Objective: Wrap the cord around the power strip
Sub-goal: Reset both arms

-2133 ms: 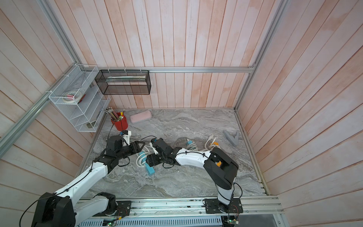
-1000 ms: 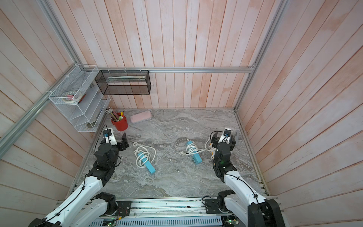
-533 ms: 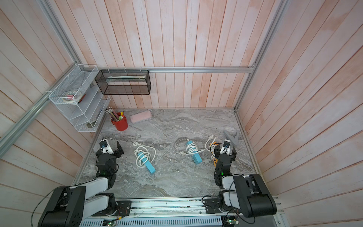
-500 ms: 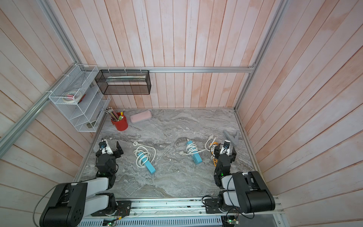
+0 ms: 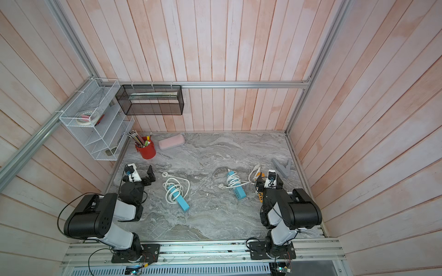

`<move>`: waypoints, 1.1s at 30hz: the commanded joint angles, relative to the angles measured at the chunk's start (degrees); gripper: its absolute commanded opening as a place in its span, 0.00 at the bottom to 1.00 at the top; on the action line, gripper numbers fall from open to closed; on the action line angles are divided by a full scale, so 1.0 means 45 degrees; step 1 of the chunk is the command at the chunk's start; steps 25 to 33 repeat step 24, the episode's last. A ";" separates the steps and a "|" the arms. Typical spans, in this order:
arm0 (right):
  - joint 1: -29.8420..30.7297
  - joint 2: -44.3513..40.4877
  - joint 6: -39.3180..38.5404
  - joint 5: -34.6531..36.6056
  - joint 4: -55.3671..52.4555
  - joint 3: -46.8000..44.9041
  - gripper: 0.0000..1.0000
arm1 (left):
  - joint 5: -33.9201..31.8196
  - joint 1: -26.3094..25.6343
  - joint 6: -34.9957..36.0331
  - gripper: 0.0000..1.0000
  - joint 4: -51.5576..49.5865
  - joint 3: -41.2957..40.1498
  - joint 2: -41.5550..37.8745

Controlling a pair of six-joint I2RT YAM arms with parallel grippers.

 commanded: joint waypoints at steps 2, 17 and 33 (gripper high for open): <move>-0.0054 -0.0129 0.0138 0.0563 0.0677 0.0473 0.87 | -0.0049 -0.0109 0.0057 1.00 -0.0554 0.0103 -0.0072; -0.0057 -0.0245 0.0472 0.1596 -0.0699 0.1177 0.98 | 0.0290 -0.0150 0.0106 1.00 -0.1239 0.0495 -0.0064; -0.0053 -0.0232 0.0472 0.1597 -0.0719 0.1175 0.98 | -0.0084 -0.0779 0.1050 1.00 -0.1471 0.0681 -0.0004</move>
